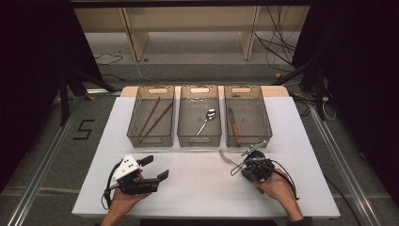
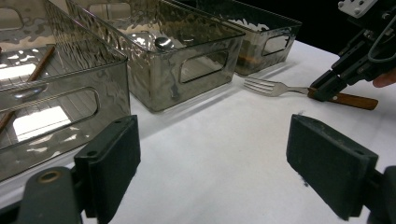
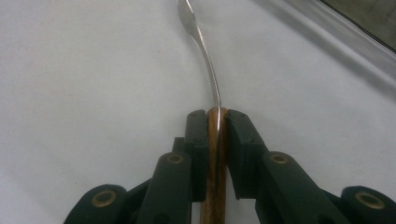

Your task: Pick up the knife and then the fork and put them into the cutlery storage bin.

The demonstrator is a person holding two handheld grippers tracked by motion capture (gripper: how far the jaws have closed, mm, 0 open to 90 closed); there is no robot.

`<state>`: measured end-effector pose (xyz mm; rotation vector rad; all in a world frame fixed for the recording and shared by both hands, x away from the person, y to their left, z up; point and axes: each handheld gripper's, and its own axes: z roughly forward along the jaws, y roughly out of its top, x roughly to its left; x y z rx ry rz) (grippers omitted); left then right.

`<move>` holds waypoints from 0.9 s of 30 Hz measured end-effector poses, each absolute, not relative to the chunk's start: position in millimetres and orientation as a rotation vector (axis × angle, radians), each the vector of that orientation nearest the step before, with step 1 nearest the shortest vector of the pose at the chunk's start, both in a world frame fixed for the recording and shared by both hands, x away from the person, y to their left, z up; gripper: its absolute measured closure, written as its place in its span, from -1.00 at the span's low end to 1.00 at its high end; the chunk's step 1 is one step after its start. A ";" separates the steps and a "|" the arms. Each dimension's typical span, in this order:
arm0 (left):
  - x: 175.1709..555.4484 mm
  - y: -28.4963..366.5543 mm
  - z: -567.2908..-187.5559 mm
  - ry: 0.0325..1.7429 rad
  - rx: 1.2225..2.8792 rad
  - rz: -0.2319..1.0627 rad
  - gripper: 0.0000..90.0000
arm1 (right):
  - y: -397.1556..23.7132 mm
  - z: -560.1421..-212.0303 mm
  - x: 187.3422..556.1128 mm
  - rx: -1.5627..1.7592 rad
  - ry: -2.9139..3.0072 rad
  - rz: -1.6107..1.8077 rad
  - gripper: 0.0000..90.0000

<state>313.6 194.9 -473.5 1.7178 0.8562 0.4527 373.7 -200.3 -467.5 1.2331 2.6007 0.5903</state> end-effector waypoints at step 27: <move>313.8 195.1 -473.5 0.859 1.710 0.448 -0.62 | -198.7 -435.7 363.0 1.125 2.543 0.799 0.81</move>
